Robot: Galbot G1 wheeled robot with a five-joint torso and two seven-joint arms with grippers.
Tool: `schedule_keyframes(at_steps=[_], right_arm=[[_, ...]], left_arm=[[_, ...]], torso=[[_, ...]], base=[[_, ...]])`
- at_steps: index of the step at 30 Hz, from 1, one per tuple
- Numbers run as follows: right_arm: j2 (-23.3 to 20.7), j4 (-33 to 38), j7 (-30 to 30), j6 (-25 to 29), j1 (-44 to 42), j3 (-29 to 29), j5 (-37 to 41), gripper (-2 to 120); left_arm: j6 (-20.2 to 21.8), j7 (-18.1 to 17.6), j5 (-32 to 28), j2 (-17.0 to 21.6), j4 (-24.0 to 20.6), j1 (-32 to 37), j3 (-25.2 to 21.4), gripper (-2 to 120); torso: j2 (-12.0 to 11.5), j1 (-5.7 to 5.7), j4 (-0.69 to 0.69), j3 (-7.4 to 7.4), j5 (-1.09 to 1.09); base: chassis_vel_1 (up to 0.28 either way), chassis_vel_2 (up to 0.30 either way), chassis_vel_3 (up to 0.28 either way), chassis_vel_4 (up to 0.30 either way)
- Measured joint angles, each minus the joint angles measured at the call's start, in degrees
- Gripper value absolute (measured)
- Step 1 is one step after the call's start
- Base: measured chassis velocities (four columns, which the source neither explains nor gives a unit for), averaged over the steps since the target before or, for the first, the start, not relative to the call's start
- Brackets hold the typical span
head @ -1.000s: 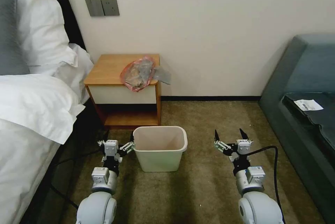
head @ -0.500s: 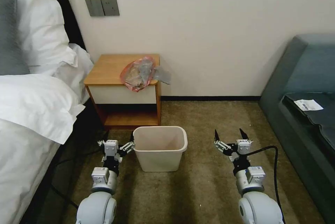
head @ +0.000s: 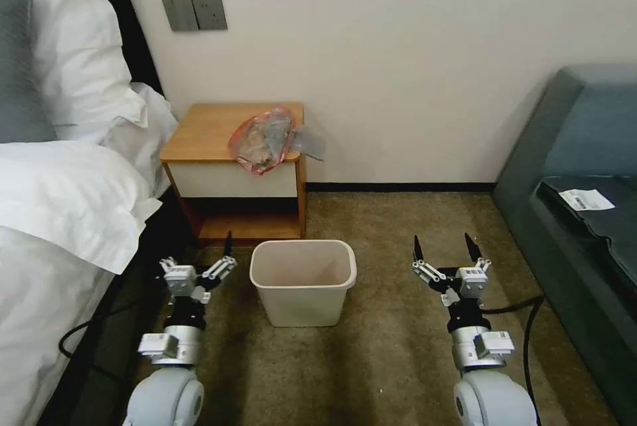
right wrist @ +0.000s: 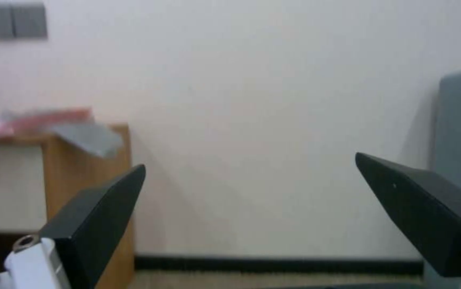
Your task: Pick up the garbage bag from the table and place it over the trash can.
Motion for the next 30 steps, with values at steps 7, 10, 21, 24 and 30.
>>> schedule_keyframes(at_steps=[7,10,21,24,30], right_arm=[[-0.8,1.1,-1.1,5.0,1.9,-2.3,1.0,100],[-1.9,0.8,-3.9,4.7,3.4,-3.3,3.0,100],[-8.0,-4.3,-4.8,1.1,14.6,-8.3,4.9,100],[-10.0,-7.0,-3.5,-0.4,18.4,-10.6,5.0,100],[-13.1,-13.2,-0.3,-3.1,26.2,-16.7,3.9,100]], left_arm=[[-0.4,0.1,-0.4,0.1,0.0,0.0,0.0,94],[-2.2,7.8,-5.5,0.4,0.3,-0.7,0.8,92],[-6.6,18.6,-12.8,1.3,1.3,-3.6,1.0,87],[-7.0,17.9,-12.4,1.3,1.3,-4.0,0.7,87],[-6.9,14.7,-9.4,0.9,1.2,-4.1,0.5,87]], torso=[[0.0,0.00,0.01,0.00,0.00],[0.0,0.00,-0.01,0.00,0.01],[0.0,0.00,-0.01,0.00,0.02],[0.0,0.00,0.00,0.00,0.02],[0.0,0.00,0.00,0.01,0.02]], base=[[0.000,0.000,0.000,0.000],[0.000,0.000,0.000,0.000],[0.000,0.000,0.000,0.000],[0.000,0.000,0.000,0.000],[0.000,0.000,0.000,0.000]])
